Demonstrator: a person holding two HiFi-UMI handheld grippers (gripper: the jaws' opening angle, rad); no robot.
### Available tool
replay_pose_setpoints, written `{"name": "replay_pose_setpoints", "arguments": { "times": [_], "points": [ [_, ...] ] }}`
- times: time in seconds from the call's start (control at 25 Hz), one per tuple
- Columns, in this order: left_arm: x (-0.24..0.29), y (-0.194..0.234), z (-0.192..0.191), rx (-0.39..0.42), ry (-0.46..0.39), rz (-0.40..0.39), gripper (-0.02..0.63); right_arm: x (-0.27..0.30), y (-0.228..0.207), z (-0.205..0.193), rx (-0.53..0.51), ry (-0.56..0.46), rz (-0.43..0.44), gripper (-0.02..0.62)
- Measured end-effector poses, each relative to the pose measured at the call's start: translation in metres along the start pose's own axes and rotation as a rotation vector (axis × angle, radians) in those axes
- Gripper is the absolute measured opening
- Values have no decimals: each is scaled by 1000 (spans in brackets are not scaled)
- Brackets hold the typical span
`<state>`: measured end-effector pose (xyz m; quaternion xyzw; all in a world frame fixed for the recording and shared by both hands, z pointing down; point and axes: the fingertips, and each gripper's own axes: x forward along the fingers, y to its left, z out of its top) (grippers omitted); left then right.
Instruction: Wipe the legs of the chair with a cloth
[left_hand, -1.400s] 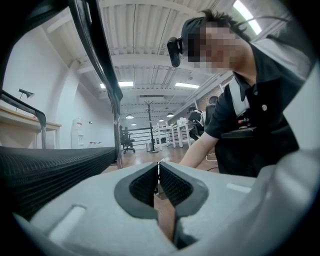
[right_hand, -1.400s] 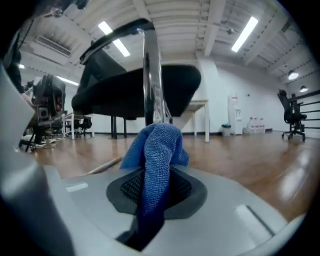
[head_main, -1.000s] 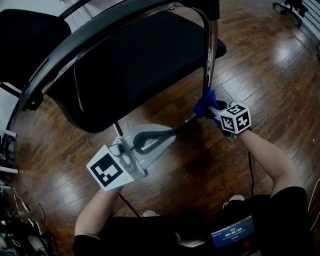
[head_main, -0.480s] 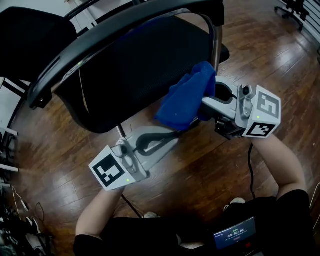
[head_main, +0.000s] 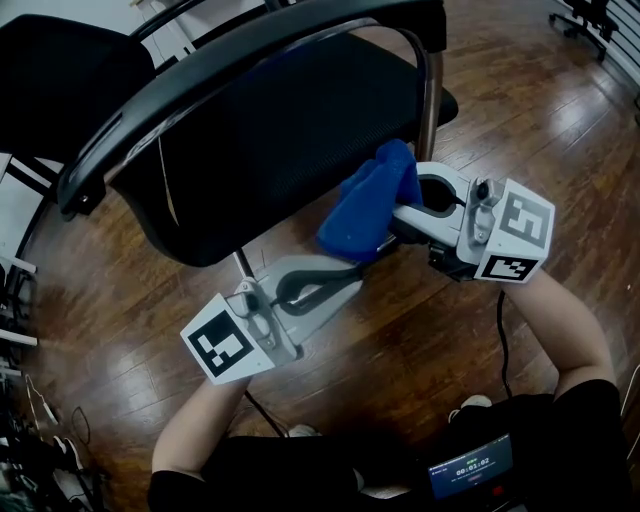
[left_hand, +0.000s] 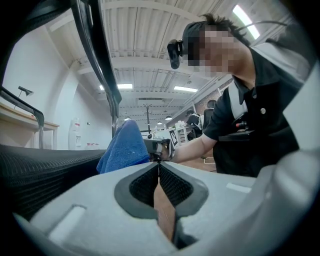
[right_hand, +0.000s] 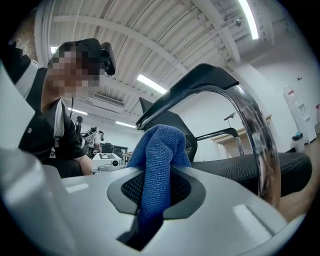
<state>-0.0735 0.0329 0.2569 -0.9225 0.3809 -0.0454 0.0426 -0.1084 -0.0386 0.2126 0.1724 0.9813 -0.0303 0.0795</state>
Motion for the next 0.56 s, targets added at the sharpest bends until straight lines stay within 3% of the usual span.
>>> {"name": "replay_pose_setpoints", "arguments": {
  "times": [0.56],
  "points": [
    [0, 0, 0, 8, 9, -4, 2, 8, 6, 1, -13, -5, 25, 54]
  ]
}}
